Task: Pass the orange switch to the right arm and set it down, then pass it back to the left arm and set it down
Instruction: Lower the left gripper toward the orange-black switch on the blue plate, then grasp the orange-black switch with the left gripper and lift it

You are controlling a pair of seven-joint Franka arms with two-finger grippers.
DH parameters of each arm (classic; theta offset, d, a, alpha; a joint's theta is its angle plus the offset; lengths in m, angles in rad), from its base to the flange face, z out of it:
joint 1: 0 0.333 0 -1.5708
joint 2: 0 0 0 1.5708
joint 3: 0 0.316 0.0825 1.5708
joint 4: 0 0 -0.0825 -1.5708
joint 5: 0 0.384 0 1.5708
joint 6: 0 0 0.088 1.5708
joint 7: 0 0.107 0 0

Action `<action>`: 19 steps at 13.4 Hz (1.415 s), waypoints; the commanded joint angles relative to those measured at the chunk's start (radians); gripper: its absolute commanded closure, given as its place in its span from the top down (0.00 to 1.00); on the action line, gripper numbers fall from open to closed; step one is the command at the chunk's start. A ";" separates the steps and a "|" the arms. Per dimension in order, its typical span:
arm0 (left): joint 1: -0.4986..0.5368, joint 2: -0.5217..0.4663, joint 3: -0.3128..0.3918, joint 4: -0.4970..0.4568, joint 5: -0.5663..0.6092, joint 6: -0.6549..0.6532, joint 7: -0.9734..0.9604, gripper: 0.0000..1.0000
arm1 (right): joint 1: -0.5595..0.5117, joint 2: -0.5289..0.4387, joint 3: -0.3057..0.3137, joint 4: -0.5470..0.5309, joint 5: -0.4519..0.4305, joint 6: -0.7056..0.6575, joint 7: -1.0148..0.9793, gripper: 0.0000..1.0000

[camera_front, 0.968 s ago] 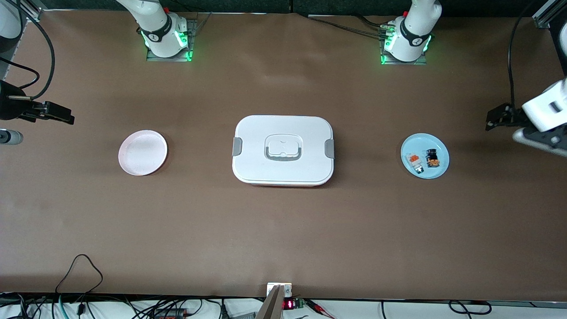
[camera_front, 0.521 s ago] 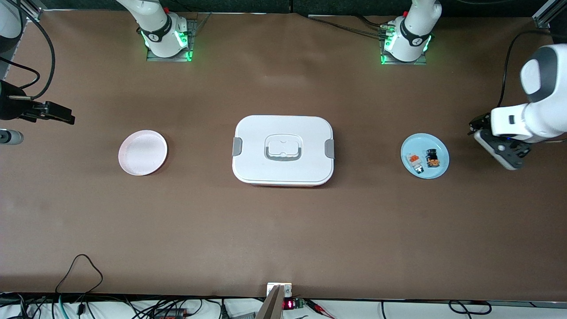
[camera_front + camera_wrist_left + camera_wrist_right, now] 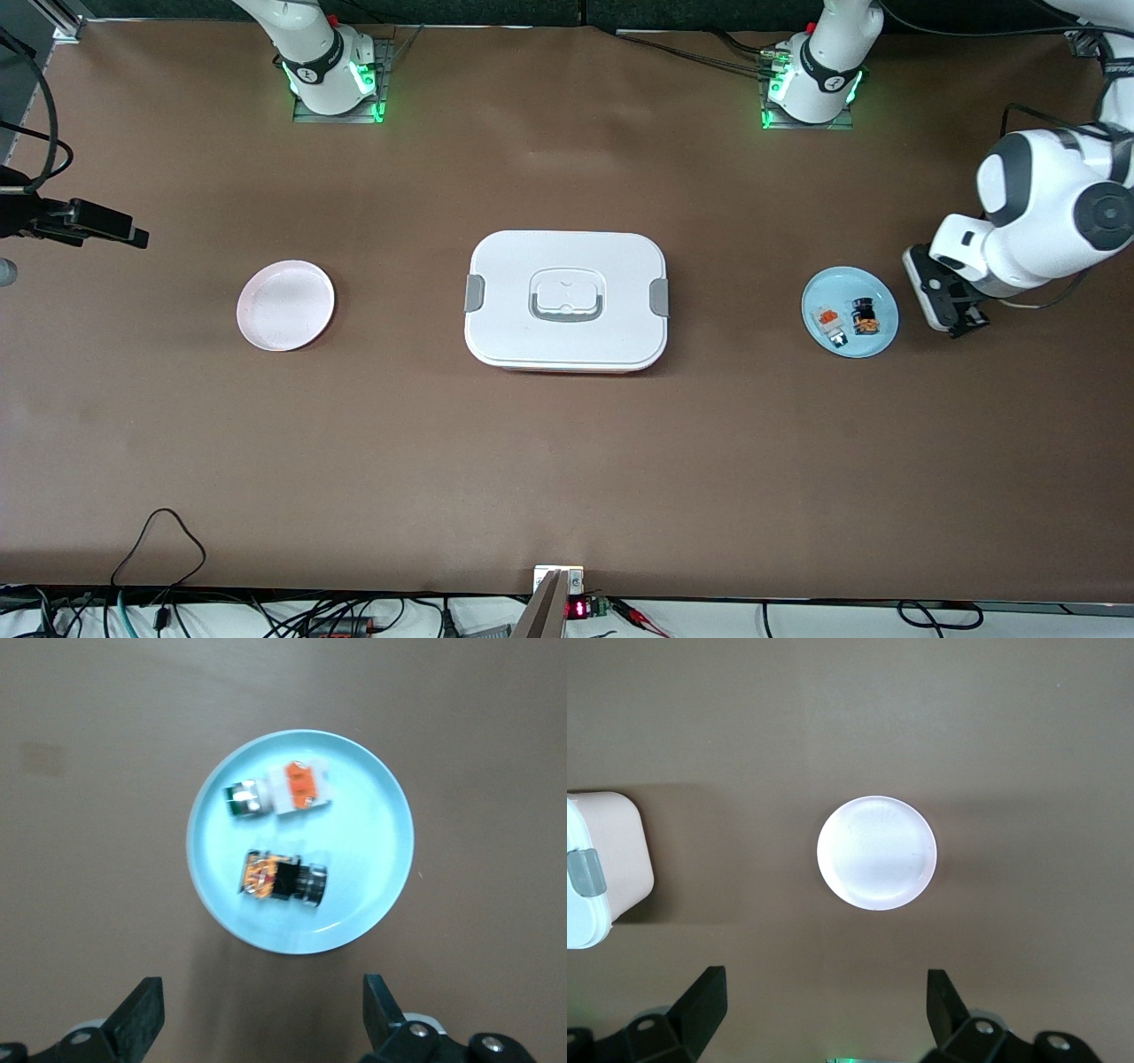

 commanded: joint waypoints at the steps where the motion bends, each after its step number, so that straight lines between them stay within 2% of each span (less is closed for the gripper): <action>1: 0.004 0.030 -0.008 -0.029 -0.025 0.026 0.128 0.98 | 0.007 -0.014 0.008 -0.001 0.020 -0.052 -0.026 1.00; 3: 0.004 0.070 -0.008 -0.035 -0.086 0.026 0.190 0.98 | 0.007 -0.014 0.048 -0.001 0.030 -0.055 -0.017 1.00; 4: 0.002 0.091 -0.011 -0.035 -0.104 0.031 0.212 0.98 | 0.006 -0.014 0.056 -0.004 0.099 -0.050 -0.011 1.00; 5: 0.004 0.108 -0.014 -0.035 -0.108 0.055 0.238 0.98 | 0.006 -0.014 0.051 -0.004 0.213 -0.050 -0.006 1.00; 6: 0.002 0.120 -0.015 -0.035 -0.108 0.072 0.261 0.98 | 0.006 -0.014 0.051 -0.004 0.245 -0.046 -0.006 1.00; 8: -0.001 0.150 -0.015 -0.032 -0.106 0.112 0.293 0.98 | 0.007 -0.012 0.057 -0.004 0.259 -0.046 -0.005 1.00; 11: 0.004 0.170 -0.015 -0.031 -0.106 0.149 0.333 0.99 | 0.030 -0.011 0.125 -0.006 0.266 -0.047 -0.003 1.00; 13: 0.007 0.188 -0.015 -0.014 -0.105 0.181 0.333 0.99 | 0.035 -0.009 0.154 -0.007 0.329 -0.044 0.015 1.00; 16: 0.008 0.220 -0.014 -0.011 -0.108 0.235 0.333 0.99 | 0.034 0.003 0.156 -0.038 0.491 -0.032 0.021 1.00; 18: 0.010 0.229 -0.014 -0.012 -0.106 0.255 0.333 0.99 | 0.032 0.030 0.156 -0.093 0.668 0.002 0.020 1.00; 19: 0.010 0.239 -0.014 -0.012 -0.106 0.264 0.333 0.99 | 0.034 0.031 0.156 -0.116 0.705 0.032 0.020 1.00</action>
